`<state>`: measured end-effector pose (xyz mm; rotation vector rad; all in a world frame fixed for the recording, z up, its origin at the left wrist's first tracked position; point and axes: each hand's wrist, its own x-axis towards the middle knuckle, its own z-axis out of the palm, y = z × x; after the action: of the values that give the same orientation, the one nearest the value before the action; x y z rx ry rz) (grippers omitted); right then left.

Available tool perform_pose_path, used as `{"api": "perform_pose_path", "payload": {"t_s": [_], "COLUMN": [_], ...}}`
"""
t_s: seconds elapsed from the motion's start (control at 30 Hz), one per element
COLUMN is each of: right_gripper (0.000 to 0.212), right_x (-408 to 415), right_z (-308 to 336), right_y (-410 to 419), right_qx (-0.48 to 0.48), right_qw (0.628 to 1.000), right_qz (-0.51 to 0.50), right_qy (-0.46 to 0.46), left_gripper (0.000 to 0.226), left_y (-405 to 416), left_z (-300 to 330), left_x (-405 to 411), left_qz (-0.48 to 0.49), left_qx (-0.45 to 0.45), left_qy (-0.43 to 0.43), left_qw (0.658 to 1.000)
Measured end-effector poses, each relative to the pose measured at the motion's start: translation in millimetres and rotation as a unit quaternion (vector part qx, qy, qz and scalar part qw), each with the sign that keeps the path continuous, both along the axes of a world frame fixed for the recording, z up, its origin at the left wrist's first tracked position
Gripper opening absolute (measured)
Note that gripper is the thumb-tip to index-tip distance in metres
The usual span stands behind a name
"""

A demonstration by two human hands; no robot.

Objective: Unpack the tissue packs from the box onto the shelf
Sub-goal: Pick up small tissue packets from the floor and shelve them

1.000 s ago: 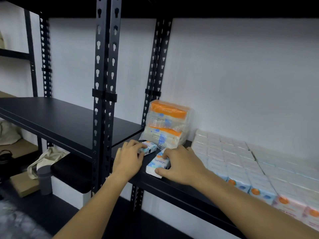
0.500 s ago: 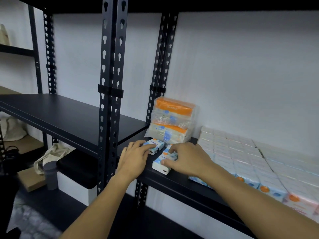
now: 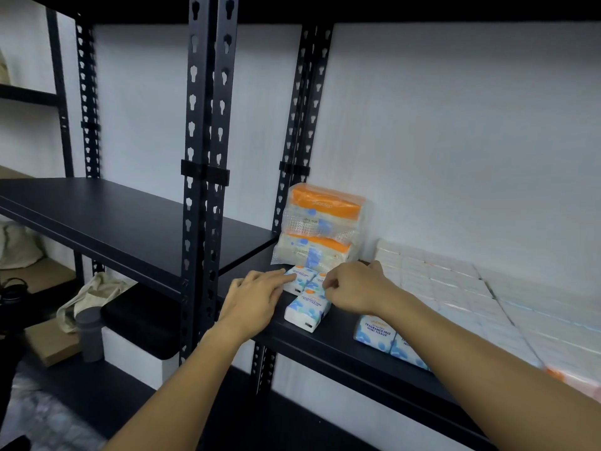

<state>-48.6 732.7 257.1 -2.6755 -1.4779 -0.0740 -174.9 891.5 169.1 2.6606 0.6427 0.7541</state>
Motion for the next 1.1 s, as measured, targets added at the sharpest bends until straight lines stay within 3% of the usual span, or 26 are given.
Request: {"api": "perform_pose_path", "payload": {"t_s": [0.23,0.37,0.5,0.6,0.73,0.83,1.1], "right_gripper": [0.035,0.036,0.034,0.032,0.030,0.028,0.024], "right_x": [-5.5,-16.7,-19.4,-22.3,-28.2,-31.0,-27.4], "right_z": [3.9,16.6,24.7,29.9,38.1,35.8,-14.4], "right_y": [-1.5,-20.5,-50.0,-81.3,-139.9,-195.9,-410.3], "right_qx": [0.001,0.094,0.182,0.220,0.299,0.369,0.498], "right_qw": [1.000,0.995,0.983,0.975,0.952,0.925,0.840], "right_qz": [-0.002,0.003,0.001,0.000,-0.024,-0.052,-0.199], "right_qy": [0.011,0.020,0.025,0.025,0.053,0.069,0.082], "left_gripper": [0.046,0.049,0.042,0.038,0.035,0.038,0.038], "left_y": [-0.9,-9.4,-30.7,-63.1,-133.2,-205.5,-430.1], "left_z": [0.3,8.0,15.6,35.8,76.9,90.8,48.7], "left_x": [-2.0,-10.5,-16.7,-12.3,1.7,18.7,65.3], "left_qz": [-0.005,-0.001,0.007,0.006,-0.050,-0.119,-0.302], "left_qx": [-0.005,-0.042,-0.142,-0.133,-0.090,-0.068,-0.093], "left_qy": [0.001,-0.068,-0.161,-0.208,-0.268,-0.263,-0.224], "left_qw": [1.000,0.997,0.977,0.969,0.958,0.955,0.922]}}
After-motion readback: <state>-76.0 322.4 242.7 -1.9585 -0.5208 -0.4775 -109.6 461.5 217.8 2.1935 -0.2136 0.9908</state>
